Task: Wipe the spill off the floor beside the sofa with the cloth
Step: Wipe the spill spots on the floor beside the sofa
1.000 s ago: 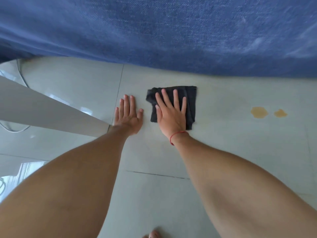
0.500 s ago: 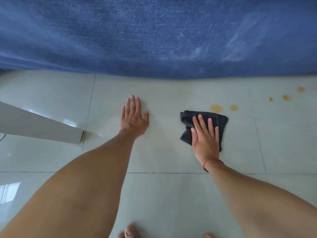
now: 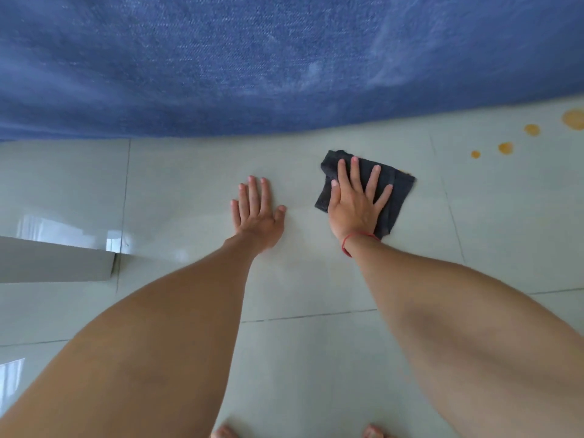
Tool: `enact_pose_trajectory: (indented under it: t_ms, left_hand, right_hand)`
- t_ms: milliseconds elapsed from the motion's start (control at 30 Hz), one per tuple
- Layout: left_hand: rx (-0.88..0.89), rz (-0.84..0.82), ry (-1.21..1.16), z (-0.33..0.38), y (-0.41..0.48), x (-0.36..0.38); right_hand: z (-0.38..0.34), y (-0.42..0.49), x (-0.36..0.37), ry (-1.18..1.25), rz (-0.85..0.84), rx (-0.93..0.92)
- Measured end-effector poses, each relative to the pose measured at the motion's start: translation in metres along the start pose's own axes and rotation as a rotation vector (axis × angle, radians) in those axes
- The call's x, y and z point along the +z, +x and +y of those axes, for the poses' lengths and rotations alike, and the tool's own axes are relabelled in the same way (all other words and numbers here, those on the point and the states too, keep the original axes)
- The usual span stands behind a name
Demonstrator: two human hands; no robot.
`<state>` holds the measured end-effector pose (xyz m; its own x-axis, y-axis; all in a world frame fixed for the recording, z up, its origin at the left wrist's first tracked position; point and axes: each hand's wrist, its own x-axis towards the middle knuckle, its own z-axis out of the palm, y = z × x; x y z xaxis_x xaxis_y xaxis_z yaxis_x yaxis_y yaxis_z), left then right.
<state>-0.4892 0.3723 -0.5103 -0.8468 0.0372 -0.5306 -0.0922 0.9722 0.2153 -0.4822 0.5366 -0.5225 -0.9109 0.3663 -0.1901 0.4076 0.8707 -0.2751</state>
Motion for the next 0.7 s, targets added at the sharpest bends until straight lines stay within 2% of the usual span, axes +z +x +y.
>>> enact_pose_trajectory:
  t_ms: [167, 300, 367, 433, 567, 700]
  left_hand:
    - [-0.011, -0.015, 0.006, 0.001, 0.002, -0.002]
    - [0.0, -0.02, 0.01, 0.001, 0.0, -0.004]
    - [0.003, -0.01, 0.004, 0.0, -0.001, -0.004]
    - [0.007, 0.003, -0.008, -0.001, 0.0, -0.003]
    - [0.013, 0.01, -0.002, -0.002, 0.003, -0.001]
    - [0.014, 0.005, -0.001, -0.003, 0.003, 0.0]
  right_hand:
    - [-0.025, -0.034, 0.018, -0.001, -0.025, -0.261]
    - [0.034, -0.053, 0.009, -0.074, -0.038, -0.437]
    - [0.067, -0.052, -0.002, -0.098, -0.029, -0.341]
    - [0.087, -0.041, -0.013, -0.077, -0.003, -0.157]
    - [0.076, 0.009, -0.022, 0.01, 0.054, 0.139]
    - [0.028, 0.035, -0.011, 0.026, 0.04, 0.115]
